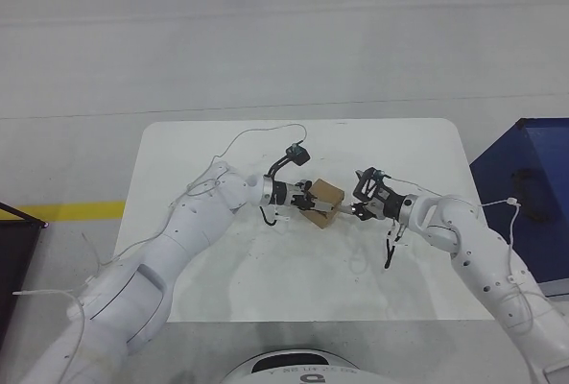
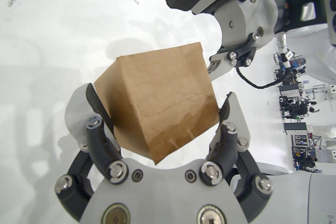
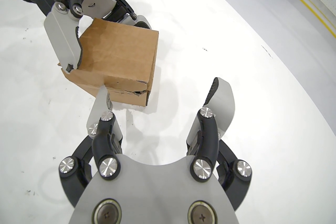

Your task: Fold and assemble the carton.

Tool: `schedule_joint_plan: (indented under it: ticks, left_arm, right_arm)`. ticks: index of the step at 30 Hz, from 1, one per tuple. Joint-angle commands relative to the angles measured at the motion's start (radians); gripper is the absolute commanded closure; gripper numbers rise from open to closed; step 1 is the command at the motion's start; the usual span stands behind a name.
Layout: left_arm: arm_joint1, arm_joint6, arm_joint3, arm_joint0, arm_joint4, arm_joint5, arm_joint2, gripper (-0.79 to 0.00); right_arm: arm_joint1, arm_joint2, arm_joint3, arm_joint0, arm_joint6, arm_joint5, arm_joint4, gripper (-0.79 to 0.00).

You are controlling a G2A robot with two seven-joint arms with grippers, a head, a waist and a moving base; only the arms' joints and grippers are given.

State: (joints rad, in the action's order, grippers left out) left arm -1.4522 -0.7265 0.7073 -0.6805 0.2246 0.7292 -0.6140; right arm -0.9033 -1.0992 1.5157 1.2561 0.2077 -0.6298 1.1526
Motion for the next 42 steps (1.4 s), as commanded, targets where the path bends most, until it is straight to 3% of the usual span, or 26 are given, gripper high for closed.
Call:
schedule_joint_plan:
  ticks: [1, 20, 34, 42]
  left_arm:
    - [-0.001, 0.000, -0.001, 0.001, 0.005, 0.000, -0.001, -0.785]
    - [-0.005, -0.016, -0.011, 0.003, -0.002, 0.021, -0.016, -0.785]
    - [-0.007, -0.033, -0.013, 0.007, -0.017, 0.035, -0.028, -0.785]
    - [0.008, -0.032, -0.008, -0.002, -0.089, 0.088, -0.074, -0.785]
  right_arm:
    - [0.002, -0.014, 0.002, 0.007, -0.011, -0.006, -0.007, -0.714]
    - [-0.020, 0.006, 0.005, -0.028, 0.047, -0.011, -0.107, -0.690]
    - [-0.043, 0.033, -0.053, -0.084, 0.114, 0.004, -0.198, -0.767]
    - [-0.044, 0.017, -0.077, -0.092, 0.128, -0.016, -0.234, -0.785]
